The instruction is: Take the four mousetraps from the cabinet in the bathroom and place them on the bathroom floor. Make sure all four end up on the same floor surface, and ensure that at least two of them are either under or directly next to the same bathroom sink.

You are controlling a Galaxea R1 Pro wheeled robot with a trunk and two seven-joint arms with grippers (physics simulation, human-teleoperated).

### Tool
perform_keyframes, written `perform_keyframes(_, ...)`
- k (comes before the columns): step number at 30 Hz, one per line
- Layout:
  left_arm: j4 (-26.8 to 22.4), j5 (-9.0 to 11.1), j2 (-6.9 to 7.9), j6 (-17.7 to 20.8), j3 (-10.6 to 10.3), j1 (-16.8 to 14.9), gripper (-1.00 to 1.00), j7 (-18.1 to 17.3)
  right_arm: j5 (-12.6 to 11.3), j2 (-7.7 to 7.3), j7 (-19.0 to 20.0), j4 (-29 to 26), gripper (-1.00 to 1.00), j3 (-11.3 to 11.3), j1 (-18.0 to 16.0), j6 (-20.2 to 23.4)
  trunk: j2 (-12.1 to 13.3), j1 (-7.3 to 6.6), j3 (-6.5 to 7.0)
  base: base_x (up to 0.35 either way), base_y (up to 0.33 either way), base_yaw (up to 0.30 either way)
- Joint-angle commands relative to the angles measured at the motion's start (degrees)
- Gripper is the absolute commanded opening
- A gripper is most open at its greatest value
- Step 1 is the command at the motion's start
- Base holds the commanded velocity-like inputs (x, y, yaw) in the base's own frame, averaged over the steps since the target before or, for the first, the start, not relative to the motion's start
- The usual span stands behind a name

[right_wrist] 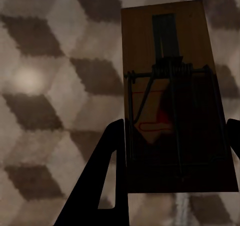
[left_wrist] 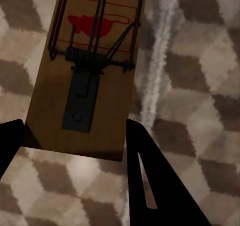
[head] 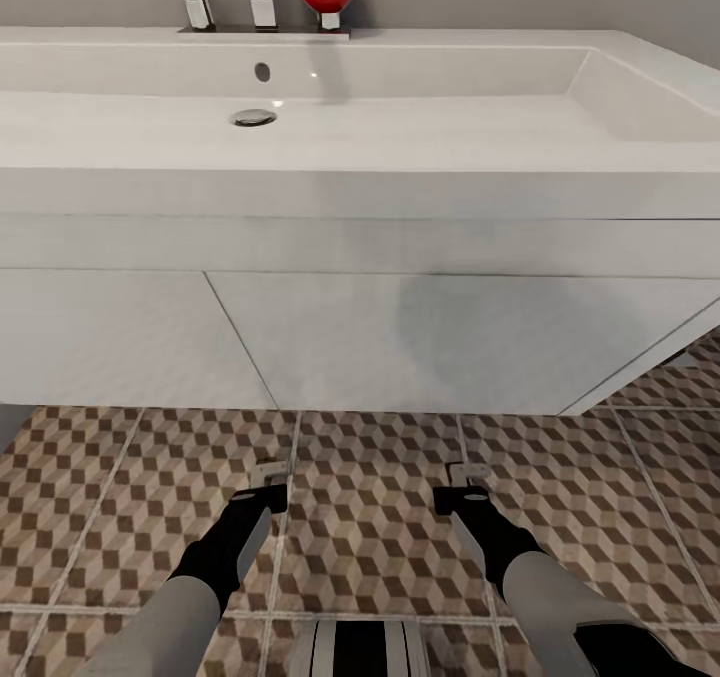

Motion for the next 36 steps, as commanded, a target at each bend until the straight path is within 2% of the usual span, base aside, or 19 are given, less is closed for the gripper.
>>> perform_keyframes(1,-0.12,0.08,-0.05,0.31,0.17,0.0,-1.0,0.1,0.21,0.02,-0.2,-0.1,-1.0,0.11,0.0,0.3,-0.01,-0.01,-0.04,0.0,0.0,0.0)
perform_keyframes(19,0.95,-0.08,0.03,-0.12,0.36,0.0,-1.0,0.1,0.13,0.23,-0.42,-0.05,-1.0,0.1,0.0,-0.79,-0.01,-0.01,-0.04,0.0,0.0,0.0)
perform_keyframes(28,4.06,-0.1,0.58,-6.15,0.45,-0.06,-1.0,0.1,0.12,0.23,-0.68,-0.05,-1.0,0.06,0.02,-2.47,-0.01,-0.01,-0.04,0.0,0.0,0.0)
perform_keyframes(36,4.86,-0.29,1.34,-7.47,0.41,-0.34,-1.0,-0.02,-0.02,0.11,-0.82,-0.05,-1.0,-0.08,0.0,-5.45,-0.01,-0.01,-0.04,0.0,0.0,0.0)
